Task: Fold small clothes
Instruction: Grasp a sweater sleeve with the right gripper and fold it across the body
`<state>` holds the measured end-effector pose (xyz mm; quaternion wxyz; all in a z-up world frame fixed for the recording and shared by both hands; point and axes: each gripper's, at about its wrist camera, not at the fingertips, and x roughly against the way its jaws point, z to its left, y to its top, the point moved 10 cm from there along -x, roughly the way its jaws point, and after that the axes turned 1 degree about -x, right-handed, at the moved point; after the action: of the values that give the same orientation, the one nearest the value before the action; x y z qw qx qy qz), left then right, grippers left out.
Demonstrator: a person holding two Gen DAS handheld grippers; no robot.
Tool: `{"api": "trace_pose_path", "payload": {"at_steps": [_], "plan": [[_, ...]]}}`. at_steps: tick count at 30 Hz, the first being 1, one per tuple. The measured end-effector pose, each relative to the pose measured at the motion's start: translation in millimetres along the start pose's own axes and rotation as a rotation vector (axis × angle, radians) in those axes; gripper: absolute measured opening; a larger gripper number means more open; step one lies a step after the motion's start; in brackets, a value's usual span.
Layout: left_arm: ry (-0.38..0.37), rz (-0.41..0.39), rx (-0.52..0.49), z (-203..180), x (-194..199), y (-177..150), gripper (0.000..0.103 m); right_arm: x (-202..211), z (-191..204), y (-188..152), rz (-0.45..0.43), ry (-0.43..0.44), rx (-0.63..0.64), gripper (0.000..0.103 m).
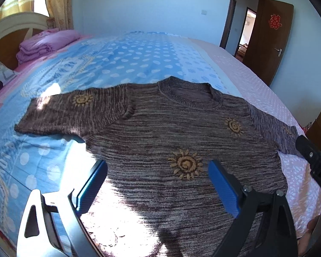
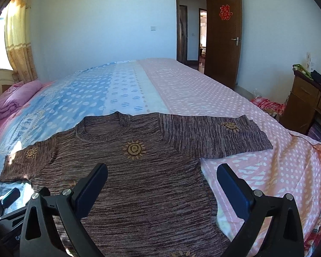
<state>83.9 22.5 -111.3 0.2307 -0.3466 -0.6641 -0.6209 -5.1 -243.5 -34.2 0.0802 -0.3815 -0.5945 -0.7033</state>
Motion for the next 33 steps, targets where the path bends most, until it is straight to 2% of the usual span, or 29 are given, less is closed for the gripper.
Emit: {"api": "trace_pose_path", "payload": {"at_steps": [4, 7, 9, 13, 15, 16, 18, 20, 25, 28, 30, 32, 33], "plan": [[-0.010, 0.051, 0.023, 3.2, -19.5, -9.9, 0.097, -13.3, -20.7, 9.4, 0.007, -0.030, -0.016, 0.102], [0.002, 0.045, 0.000, 3.5, -25.5, -3.6, 0.097, -33.3, -39.8, 18.8, 0.034, 0.005, -0.019, 0.102], [0.039, 0.008, -0.023, 9.6, -26.2, 9.1, 0.097, -44.3, -65.7, 29.5, 0.035, 0.024, -0.061, 0.102], [0.171, -0.140, -0.050, 37.4, -21.4, 34.1, 0.097, -64.2, -160.1, 60.4, -0.020, -0.006, -0.253, 0.092], [0.213, -0.194, -0.050, 49.8, -22.3, 38.9, 0.097, -85.4, -213.6, 68.8, -0.005, -0.023, -0.366, 0.083], [0.220, -0.207, -0.050, 54.7, -24.6, 38.7, 0.097, -92.1, -236.5, 69.9, 0.013, -0.055, -0.415, 0.075], [0.241, -0.202, -0.047, 62.0, -33.8, 36.1, 0.097, -114.9, -273.0, 69.1, 0.066, -0.091, -0.478, 0.074], [0.247, -0.163, -0.029, 68.2, -45.9, 31.7, 0.097, -141.9, -295.8, 62.5, 0.119, -0.119, -0.507, 0.072], [0.281, -0.043, 0.005, 78.4, -73.6, 15.1, 0.097, -191.9, -296.4, 36.7, 0.254, -0.117, -0.491, 0.070], [0.286, -0.010, 0.011, 80.0, -80.4, 9.8, 0.098, -197.8, -294.4, 37.0, 0.238, -0.184, -0.382, 0.069], [0.300, -0.012, 0.022, 81.7, -79.7, 8.3, 0.103, -201.6, -287.7, 35.1, 0.260, -0.208, -0.305, 0.068], [0.305, -0.012, 0.032, 82.4, -80.1, 6.8, 0.103, -202.7, -274.7, 35.3, 0.283, -0.199, -0.214, 0.049], [0.303, -0.011, 0.039, 82.8, -80.3, 6.0, 0.103, -202.6, -270.3, 35.0, 0.296, -0.208, -0.163, 0.047]]}}
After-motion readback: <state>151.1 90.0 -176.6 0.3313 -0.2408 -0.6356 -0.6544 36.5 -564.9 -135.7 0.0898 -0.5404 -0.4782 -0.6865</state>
